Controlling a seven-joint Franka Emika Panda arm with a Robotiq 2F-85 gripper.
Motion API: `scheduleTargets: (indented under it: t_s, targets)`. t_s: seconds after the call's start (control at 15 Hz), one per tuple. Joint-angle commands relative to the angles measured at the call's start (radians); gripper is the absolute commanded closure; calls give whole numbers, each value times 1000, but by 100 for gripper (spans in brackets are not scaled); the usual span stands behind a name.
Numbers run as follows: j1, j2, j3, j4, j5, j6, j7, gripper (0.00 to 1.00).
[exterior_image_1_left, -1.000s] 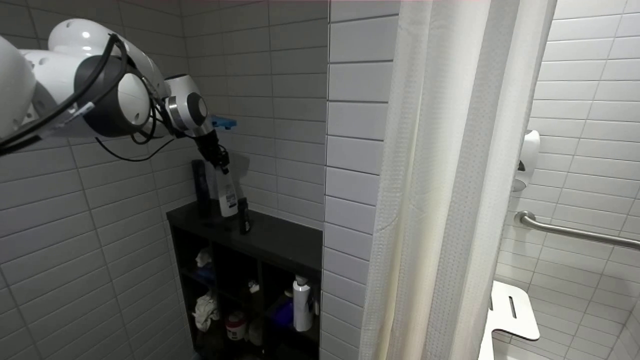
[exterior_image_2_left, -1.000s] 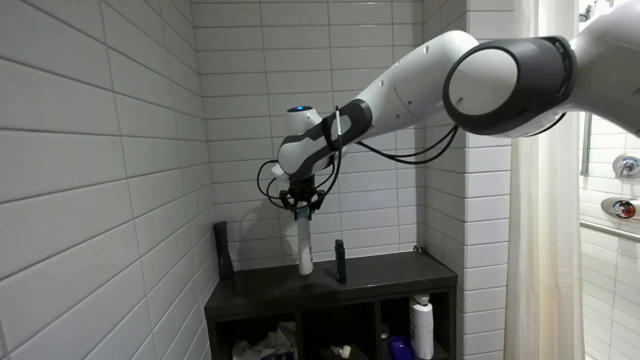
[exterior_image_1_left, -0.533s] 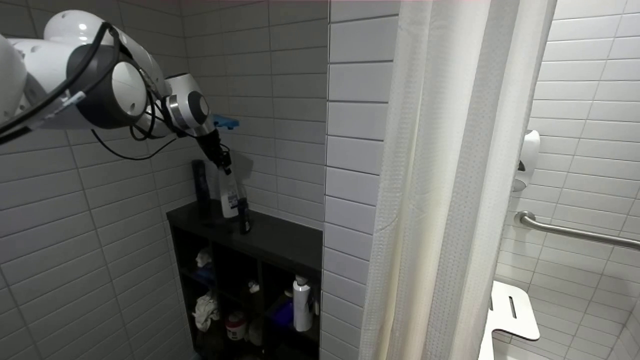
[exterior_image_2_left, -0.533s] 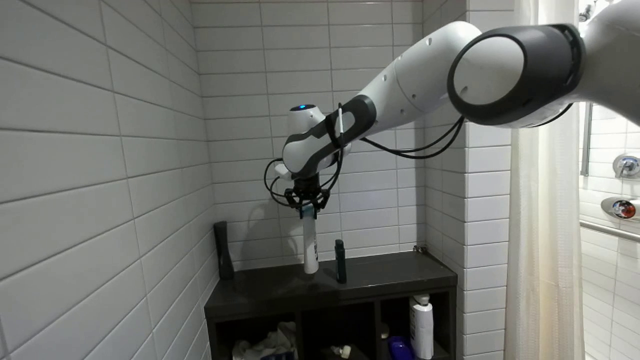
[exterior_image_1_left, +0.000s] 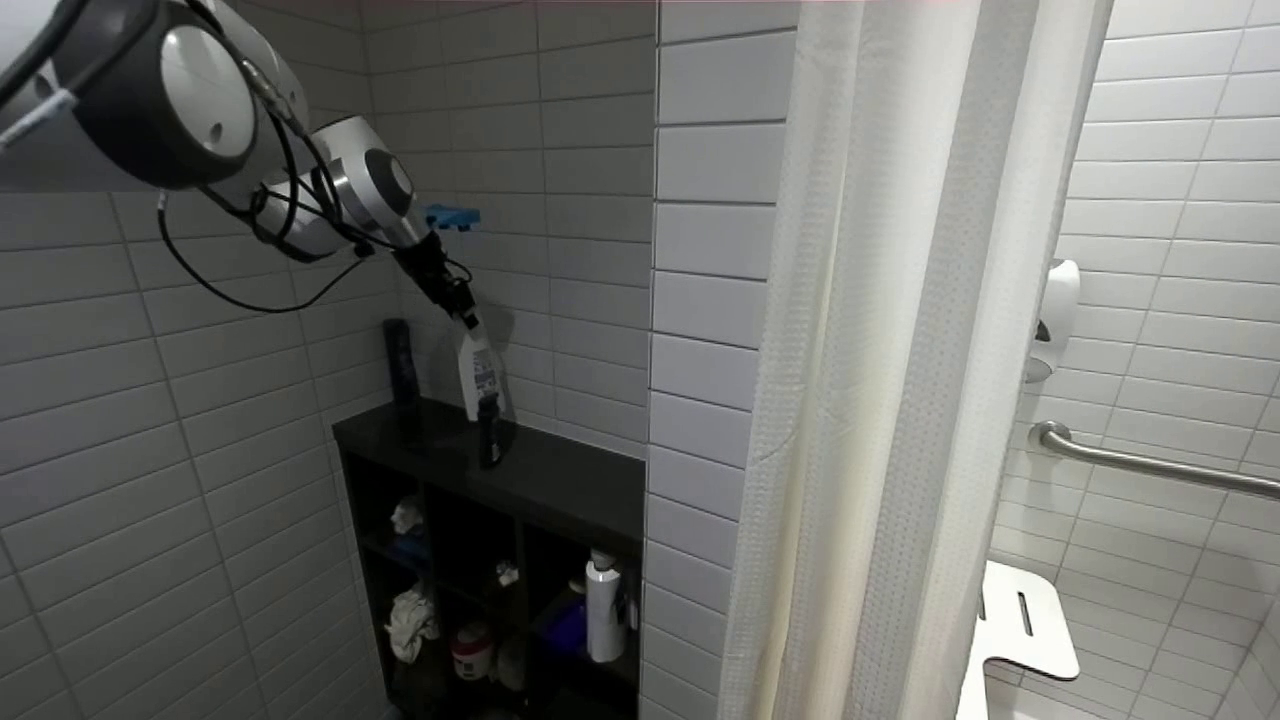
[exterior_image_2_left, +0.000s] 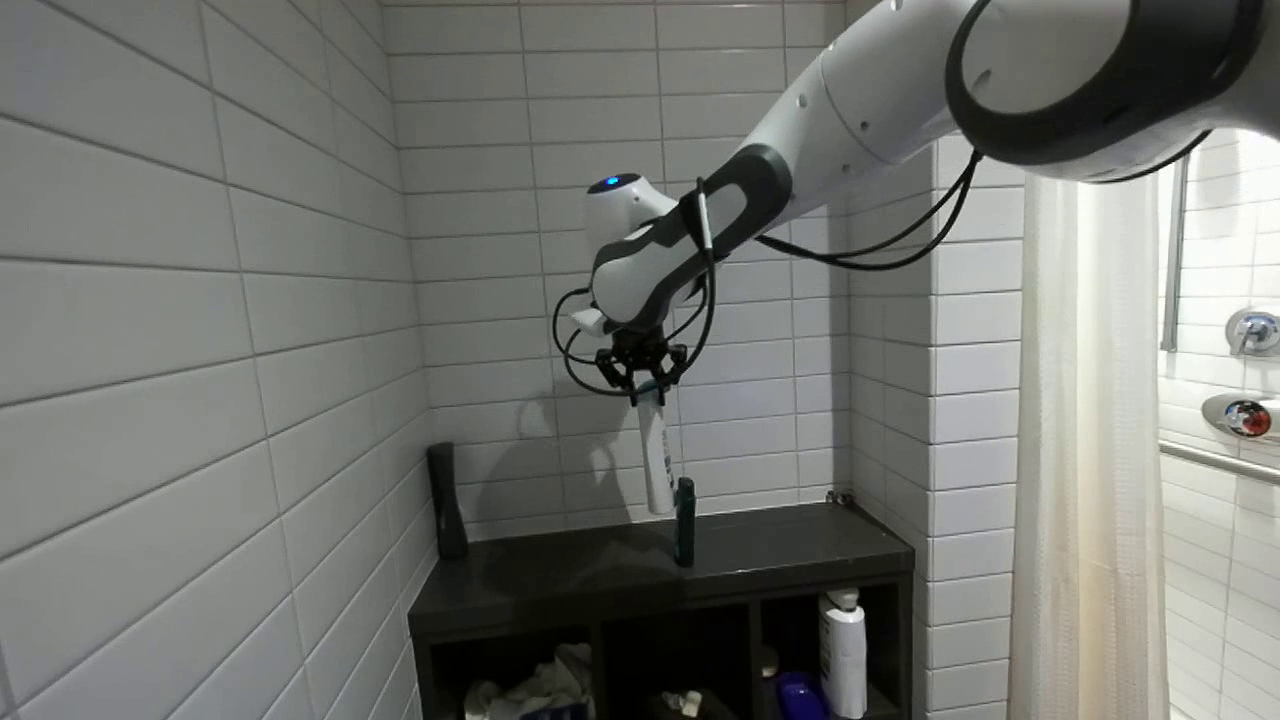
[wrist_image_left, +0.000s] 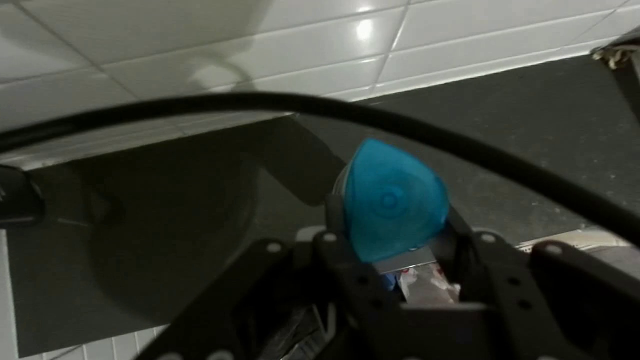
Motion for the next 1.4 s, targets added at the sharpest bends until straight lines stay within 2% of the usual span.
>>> scheduleTargets:
  t_s: [0.0, 0.6, 1.0, 1.33]
  targets:
    - [23, -141, -27, -138, -88, -9, 73, 82]
    - [-4, -312, 0, -376, -206, 4, 270, 82]
    - [-24, -386, 16, -507, -216, 7, 371, 82]
    - [-42, -412, 24, -570, -208, 25, 407, 82]
